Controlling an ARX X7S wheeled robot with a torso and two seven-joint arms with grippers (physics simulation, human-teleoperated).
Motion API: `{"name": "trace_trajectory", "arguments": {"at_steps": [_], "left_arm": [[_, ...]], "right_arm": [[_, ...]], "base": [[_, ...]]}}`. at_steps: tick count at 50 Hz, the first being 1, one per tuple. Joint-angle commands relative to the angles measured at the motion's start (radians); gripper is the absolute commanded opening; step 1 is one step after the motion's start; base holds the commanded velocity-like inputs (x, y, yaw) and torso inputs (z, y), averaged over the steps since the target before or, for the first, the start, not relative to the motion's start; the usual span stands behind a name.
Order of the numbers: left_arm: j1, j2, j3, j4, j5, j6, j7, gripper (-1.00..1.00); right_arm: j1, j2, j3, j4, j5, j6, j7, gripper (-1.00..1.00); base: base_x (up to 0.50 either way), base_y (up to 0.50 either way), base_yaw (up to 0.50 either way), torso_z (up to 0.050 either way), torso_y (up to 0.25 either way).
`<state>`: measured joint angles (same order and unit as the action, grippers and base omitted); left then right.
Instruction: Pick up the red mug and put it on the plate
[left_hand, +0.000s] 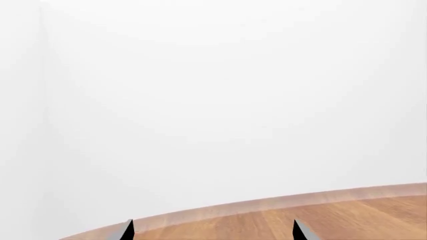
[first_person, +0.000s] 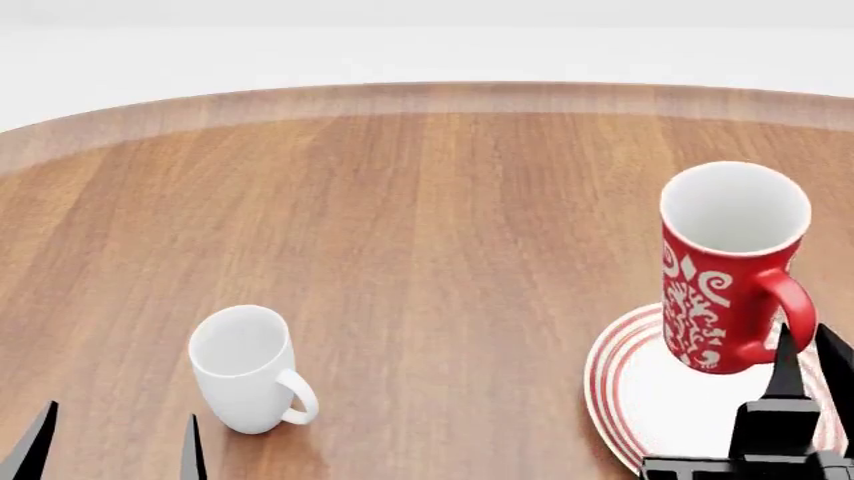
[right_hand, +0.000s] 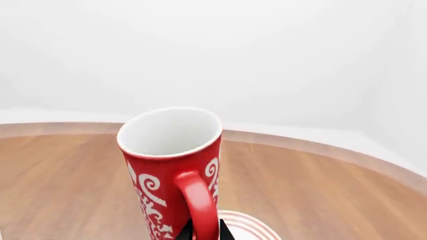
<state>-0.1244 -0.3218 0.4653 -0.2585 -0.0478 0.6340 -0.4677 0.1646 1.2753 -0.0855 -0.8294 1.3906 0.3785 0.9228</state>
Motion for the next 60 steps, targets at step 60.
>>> {"name": "trace_trajectory", "arguments": {"at_steps": [60], "left_arm": [[-0.004,-0.008,0.011,0.002,0.007,-0.004,-0.017,1.0]], "right_arm": [[0.982,-0.272,-0.353,1.006,-0.352,0.372,-0.929,-1.0]], "base": [[0.0,0.0,0.0,0.0,0.0]]}}
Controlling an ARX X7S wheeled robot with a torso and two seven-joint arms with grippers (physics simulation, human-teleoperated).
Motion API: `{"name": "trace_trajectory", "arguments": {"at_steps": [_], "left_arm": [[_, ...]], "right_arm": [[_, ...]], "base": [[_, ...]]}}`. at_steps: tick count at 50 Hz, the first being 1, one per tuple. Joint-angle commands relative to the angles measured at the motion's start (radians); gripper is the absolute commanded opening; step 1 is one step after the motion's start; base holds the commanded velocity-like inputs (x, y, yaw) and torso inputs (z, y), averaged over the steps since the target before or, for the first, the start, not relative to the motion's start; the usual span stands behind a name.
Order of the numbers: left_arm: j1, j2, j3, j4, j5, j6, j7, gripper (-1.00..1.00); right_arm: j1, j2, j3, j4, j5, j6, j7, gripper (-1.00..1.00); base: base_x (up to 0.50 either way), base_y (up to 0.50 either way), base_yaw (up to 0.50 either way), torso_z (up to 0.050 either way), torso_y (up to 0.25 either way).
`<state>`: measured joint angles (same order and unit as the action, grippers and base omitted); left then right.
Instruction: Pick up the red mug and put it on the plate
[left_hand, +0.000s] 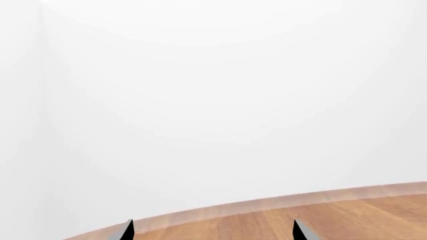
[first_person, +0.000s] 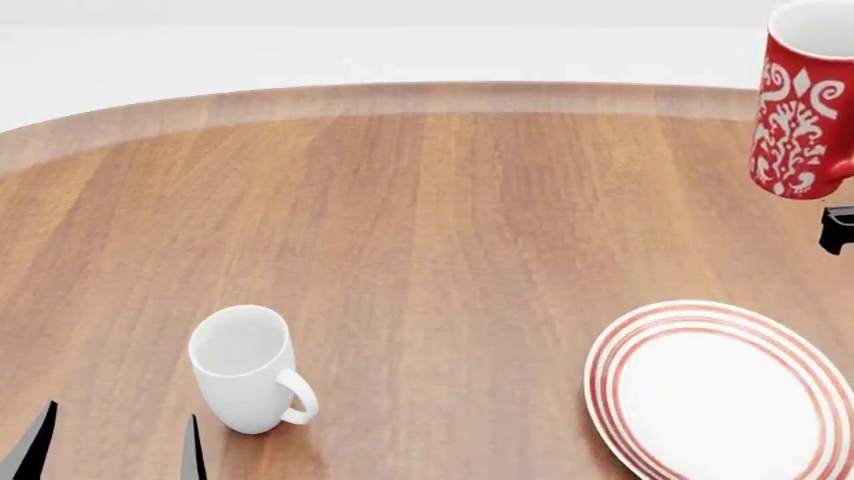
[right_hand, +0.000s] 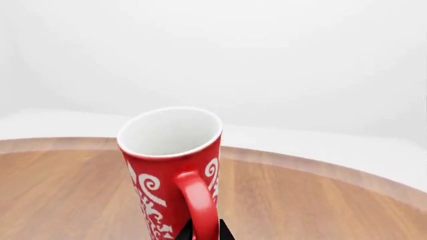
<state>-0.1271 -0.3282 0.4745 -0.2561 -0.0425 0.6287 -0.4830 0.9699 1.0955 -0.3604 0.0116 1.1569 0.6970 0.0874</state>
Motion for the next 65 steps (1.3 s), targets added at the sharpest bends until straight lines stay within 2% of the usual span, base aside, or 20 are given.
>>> {"name": "trace_trajectory", "arguments": {"at_steps": [1,25,48,65], "left_arm": [[-0.001,-0.001,0.002,-0.001,0.002,0.001,-0.002,1.0],[-0.003,-0.004,0.005,-0.002,0.012,0.004,-0.012,1.0],[-0.005,-0.008,0.011,-0.003,0.017,0.006,-0.013,1.0],[-0.006,-0.009,0.013,-0.003,0.02,0.006,-0.019,1.0]], "right_arm": [[0.189,-0.101,-0.083,0.182,-0.122,0.059,-0.101,-1.0],[0.279,-0.279,-0.136,0.536,-0.232,-0.049,-0.234,-1.0],[0.21,-0.392,-0.118,0.699,-0.263,-0.247,-0.314,-1.0],[0.165,-0.368,-0.099,0.714,-0.258,-0.265,-0.294,-1.0]], "base": [[0.0,0.0,0.0,0.0,0.0],[0.0,0.0,0.0,0.0,0.0],[0.0,0.0,0.0,0.0,0.0],[0.0,0.0,0.0,0.0,0.001]]}}
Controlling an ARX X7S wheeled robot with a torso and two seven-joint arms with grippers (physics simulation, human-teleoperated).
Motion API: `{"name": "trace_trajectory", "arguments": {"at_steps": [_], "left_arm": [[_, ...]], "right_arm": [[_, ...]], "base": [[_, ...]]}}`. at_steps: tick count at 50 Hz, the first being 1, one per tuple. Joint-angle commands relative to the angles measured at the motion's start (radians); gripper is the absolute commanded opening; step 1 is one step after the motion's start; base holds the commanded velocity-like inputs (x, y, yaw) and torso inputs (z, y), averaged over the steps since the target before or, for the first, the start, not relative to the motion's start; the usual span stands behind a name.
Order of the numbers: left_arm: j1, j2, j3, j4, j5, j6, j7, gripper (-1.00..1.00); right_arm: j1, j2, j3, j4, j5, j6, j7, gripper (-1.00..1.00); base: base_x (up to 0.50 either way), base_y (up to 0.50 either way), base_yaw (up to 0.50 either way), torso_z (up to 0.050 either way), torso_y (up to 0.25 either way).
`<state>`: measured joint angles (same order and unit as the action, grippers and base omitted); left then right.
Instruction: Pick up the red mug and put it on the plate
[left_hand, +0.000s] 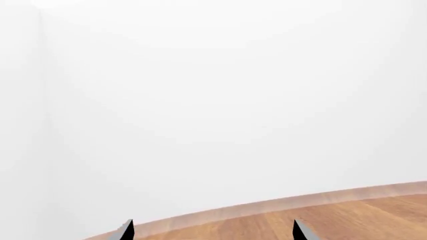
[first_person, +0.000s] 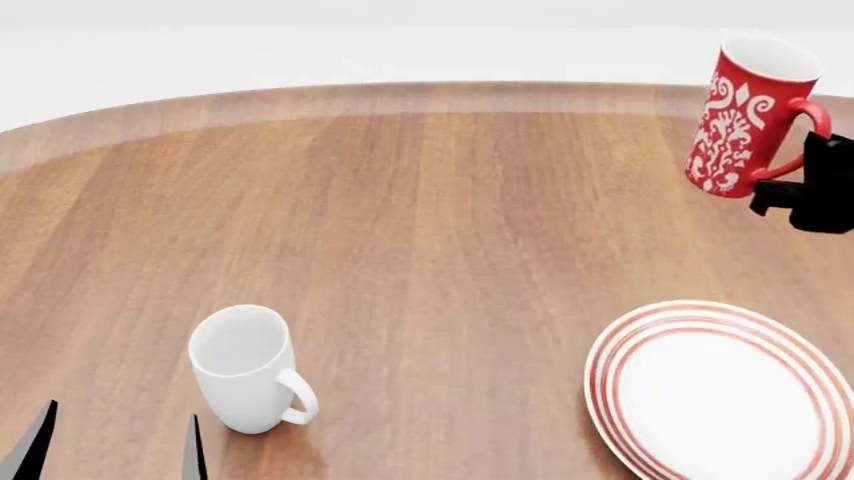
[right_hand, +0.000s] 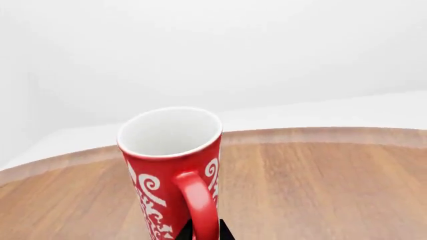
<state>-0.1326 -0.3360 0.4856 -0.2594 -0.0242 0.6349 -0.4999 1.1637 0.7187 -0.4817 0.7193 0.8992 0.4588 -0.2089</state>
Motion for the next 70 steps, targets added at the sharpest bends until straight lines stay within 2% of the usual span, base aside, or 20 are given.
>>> {"name": "trace_trajectory", "arguments": {"at_steps": [1,16,32,70], "left_arm": [[-0.001,-0.002,0.003,0.0,0.001,0.001,-0.001,1.0],[-0.003,-0.003,0.006,-0.003,0.003,0.006,-0.003,1.0],[-0.004,-0.005,0.009,-0.002,0.002,0.005,-0.005,1.0],[-0.001,-0.006,0.01,0.005,-0.013,-0.011,-0.015,1.0]], "right_arm": [[-0.039,0.012,0.023,0.003,-0.002,-0.034,0.006,-1.0],[-0.174,0.051,0.058,-0.156,0.004,-0.147,0.034,-1.0],[-0.191,0.016,0.035,-0.071,-0.063,-0.235,0.01,-1.0],[-0.242,0.019,0.007,-0.022,-0.119,-0.254,0.044,-1.0]], "base": [[0.0,0.0,0.0,0.0,0.0],[0.0,0.0,0.0,0.0,0.001],[0.0,0.0,0.0,0.0,0.0],[0.0,0.0,0.0,0.0,0.0]]}}
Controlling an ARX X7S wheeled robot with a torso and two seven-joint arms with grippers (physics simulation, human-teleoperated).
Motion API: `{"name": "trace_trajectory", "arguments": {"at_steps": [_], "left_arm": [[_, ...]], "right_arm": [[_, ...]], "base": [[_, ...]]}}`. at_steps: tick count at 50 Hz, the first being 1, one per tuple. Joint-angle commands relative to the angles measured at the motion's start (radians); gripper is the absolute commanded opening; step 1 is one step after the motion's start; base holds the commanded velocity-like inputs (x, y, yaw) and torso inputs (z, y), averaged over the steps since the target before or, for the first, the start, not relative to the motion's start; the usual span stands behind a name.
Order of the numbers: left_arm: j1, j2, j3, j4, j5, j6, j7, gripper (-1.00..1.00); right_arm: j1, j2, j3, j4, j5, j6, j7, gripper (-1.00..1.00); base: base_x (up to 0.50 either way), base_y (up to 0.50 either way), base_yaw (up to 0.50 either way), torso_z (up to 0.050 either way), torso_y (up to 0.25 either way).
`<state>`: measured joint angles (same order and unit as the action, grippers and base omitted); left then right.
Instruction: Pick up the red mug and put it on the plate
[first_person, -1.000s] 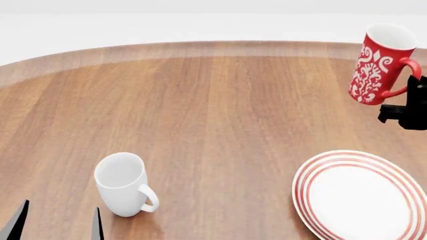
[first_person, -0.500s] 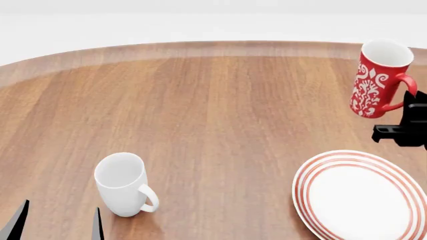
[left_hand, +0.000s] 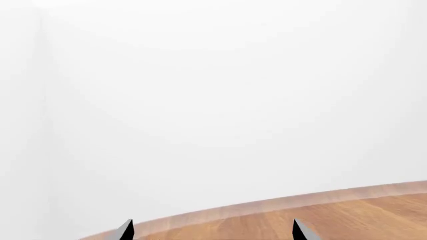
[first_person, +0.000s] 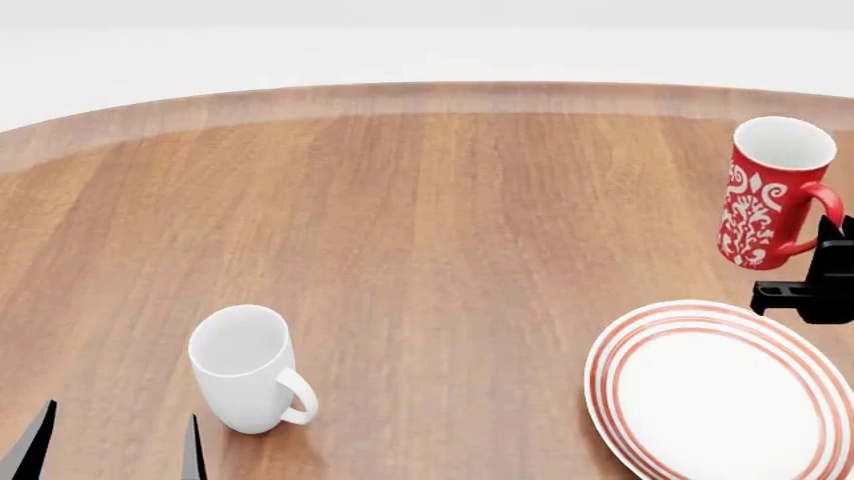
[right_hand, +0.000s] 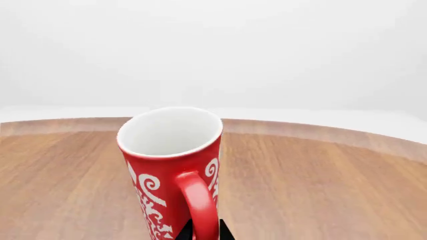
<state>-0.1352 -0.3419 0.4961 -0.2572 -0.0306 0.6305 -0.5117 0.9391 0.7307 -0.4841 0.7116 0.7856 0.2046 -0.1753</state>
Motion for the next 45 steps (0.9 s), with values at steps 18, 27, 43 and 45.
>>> {"name": "trace_trajectory", "arguments": {"at_steps": [18,27,43,45], "left_arm": [[-0.004,-0.003,0.007,-0.008,0.001,0.018,0.0,1.0],[-0.007,-0.004,0.011,-0.013,-0.002,0.028,0.004,1.0],[-0.008,-0.004,0.013,-0.017,-0.004,0.035,0.002,1.0],[-0.008,-0.005,0.014,-0.016,-0.004,0.034,0.003,1.0]], "right_arm": [[-0.044,0.017,0.021,-0.043,0.012,0.005,0.017,-1.0],[-0.042,0.01,0.02,-0.021,0.007,-0.008,0.003,-1.0],[-0.045,0.012,0.023,-0.019,0.003,-0.012,0.007,-1.0],[-0.045,0.013,0.024,-0.022,0.004,-0.011,0.009,-1.0]], "base": [[0.0,0.0,0.0,0.0,0.001],[0.0,0.0,0.0,0.0,-0.052],[0.0,0.0,0.0,0.0,-0.146],[0.0,0.0,0.0,0.0,-0.146]]}}
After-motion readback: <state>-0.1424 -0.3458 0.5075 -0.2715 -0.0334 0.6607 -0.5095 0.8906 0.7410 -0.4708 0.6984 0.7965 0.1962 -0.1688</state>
